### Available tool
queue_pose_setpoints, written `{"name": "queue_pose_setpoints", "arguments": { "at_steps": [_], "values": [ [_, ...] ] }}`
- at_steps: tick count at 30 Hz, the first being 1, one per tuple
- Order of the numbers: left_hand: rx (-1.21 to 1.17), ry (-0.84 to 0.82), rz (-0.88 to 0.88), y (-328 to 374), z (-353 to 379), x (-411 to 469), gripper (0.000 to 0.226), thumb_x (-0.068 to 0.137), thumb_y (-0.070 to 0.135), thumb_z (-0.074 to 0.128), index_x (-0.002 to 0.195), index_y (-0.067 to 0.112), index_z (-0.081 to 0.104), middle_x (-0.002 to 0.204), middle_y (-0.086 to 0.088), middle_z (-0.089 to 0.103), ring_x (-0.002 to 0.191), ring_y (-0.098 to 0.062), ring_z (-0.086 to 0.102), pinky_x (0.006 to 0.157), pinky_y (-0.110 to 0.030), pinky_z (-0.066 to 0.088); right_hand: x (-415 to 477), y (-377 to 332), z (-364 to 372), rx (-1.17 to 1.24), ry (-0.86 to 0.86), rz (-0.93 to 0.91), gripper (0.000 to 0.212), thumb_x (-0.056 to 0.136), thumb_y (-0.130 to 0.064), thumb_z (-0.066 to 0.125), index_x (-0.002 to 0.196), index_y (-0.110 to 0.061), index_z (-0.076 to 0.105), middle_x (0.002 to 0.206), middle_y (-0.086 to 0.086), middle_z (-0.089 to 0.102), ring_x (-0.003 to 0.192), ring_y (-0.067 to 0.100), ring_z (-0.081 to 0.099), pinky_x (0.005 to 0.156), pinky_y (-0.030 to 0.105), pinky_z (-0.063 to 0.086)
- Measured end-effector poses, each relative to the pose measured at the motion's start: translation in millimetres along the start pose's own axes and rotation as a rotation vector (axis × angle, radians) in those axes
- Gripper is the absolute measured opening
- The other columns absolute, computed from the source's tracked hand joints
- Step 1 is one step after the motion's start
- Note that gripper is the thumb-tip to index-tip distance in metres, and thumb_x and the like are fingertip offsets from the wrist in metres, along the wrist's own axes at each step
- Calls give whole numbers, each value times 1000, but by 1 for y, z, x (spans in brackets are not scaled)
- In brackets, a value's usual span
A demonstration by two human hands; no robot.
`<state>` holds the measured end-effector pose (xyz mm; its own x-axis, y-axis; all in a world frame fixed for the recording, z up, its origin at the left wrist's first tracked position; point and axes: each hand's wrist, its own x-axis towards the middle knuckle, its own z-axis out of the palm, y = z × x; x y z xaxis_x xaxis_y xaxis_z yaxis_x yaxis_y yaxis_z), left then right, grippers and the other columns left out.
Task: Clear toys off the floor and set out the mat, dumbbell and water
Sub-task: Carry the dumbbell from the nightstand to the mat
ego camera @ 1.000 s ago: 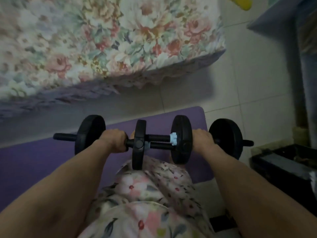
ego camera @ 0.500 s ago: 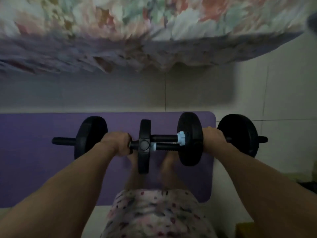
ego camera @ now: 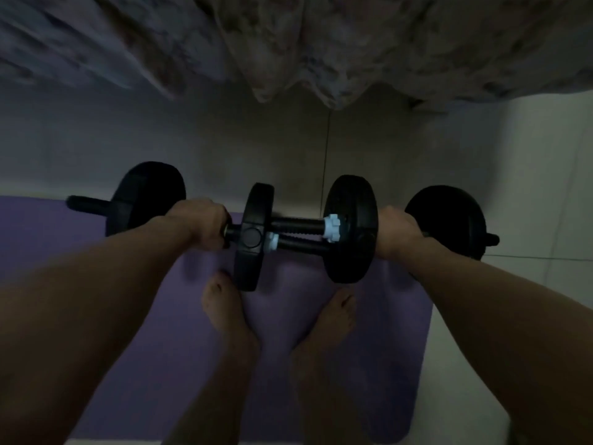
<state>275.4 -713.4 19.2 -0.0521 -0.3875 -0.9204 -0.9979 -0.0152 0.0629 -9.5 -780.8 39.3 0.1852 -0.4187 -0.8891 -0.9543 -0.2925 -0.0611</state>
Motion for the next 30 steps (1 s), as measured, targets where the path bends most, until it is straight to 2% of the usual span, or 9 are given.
{"name": "queue_pose_setpoints", "arguments": {
  "at_steps": [3, 13, 24, 30],
  "values": [
    [24, 4, -5, -7, 0, 29, 30, 78, 38, 68, 105, 24, 68, 113, -9, 69, 104, -28, 65, 78, -29, 49, 26, 3, -2, -1, 14, 15, 31, 92, -28, 52, 115, -9, 60, 121, 16, 62, 112, 34, 58, 87, 36, 46],
    [-76, 5, -14, -17, 16, 86, 27, 78, 40, 66, 100, 24, 68, 110, -9, 70, 100, -29, 66, 73, -26, 47, 79, 9, 3, -58, 76, 30, 34, 93, -30, 50, 117, -8, 60, 125, 17, 61, 114, 36, 58, 90, 38, 47],
    [-134, 96, -48, -19, 11, 93, 28, 79, 42, 63, 98, 23, 68, 114, -12, 68, 103, -32, 64, 79, -31, 50, 98, 8, 13, 29, 64, 65, 32, 94, -29, 48, 116, -7, 59, 122, 16, 61, 112, 36, 58, 86, 38, 47],
    [-163, 197, -73, -17, 4, 83, 33, 79, 42, 68, 106, 21, 67, 114, -14, 66, 103, -34, 63, 81, -34, 50, 106, 8, 13, 27, 109, 97, 30, 95, -26, 48, 116, -7, 59, 122, 16, 62, 112, 35, 59, 87, 35, 47]
  ]
}}
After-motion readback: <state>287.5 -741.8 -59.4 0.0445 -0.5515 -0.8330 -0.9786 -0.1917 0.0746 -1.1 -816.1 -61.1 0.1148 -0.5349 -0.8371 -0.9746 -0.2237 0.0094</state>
